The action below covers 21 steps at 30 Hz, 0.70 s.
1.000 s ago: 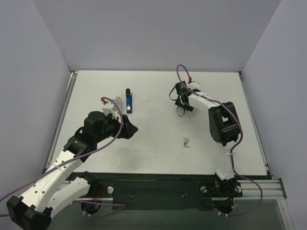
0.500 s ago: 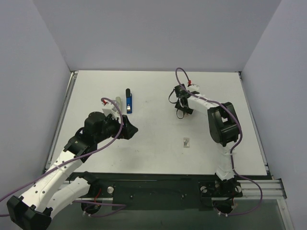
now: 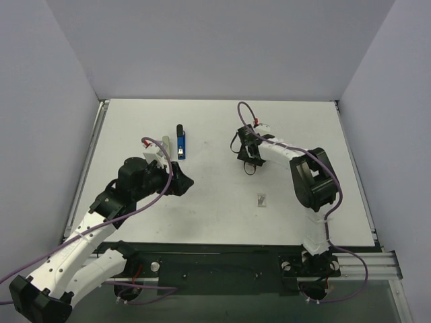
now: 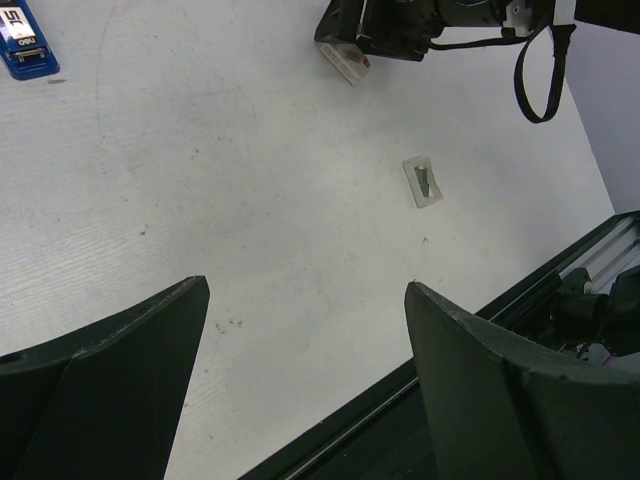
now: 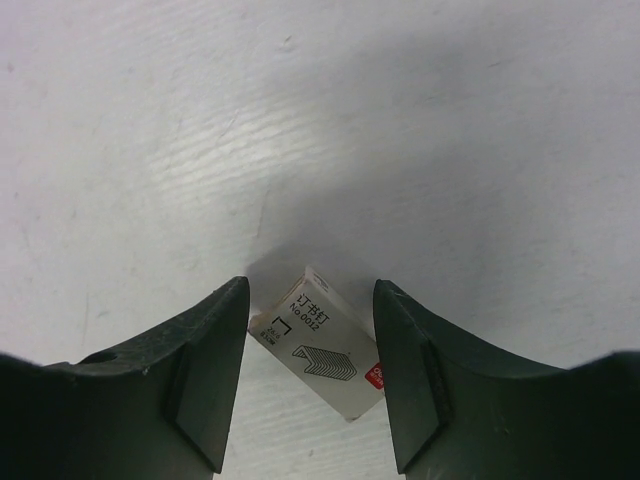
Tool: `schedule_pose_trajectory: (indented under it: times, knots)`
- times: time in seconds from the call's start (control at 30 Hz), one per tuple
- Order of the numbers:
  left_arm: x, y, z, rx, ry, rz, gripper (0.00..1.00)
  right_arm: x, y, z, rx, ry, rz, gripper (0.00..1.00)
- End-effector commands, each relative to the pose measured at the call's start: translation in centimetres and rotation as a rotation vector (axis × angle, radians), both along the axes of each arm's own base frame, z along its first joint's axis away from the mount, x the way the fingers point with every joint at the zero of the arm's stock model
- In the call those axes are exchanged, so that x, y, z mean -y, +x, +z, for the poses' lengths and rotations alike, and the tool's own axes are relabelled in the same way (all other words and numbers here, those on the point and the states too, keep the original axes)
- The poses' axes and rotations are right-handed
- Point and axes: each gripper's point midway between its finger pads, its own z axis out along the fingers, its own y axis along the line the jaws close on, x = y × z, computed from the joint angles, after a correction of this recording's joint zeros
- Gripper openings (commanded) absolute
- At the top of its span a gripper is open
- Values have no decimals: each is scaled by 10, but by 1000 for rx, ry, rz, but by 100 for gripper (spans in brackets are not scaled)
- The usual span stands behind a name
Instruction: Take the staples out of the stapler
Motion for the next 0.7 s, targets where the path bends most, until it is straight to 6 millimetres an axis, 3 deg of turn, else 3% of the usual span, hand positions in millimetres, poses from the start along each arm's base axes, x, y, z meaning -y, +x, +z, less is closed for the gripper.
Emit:
schedule_pose_trajectory:
  times: [0.0, 0.3, 0.67]
  knots:
    - [2, 4, 18, 64, -41, -2, 91, -28, -40, -11, -127, 60, 148, 48]
    - [-1, 5, 22, 74, -43, 6, 91, -76, -88, -25, -230, 62, 504, 45]
    - [-4, 4, 25, 84, -43, 16, 91, -99, -143, -38, -286, -73, 860, 44]
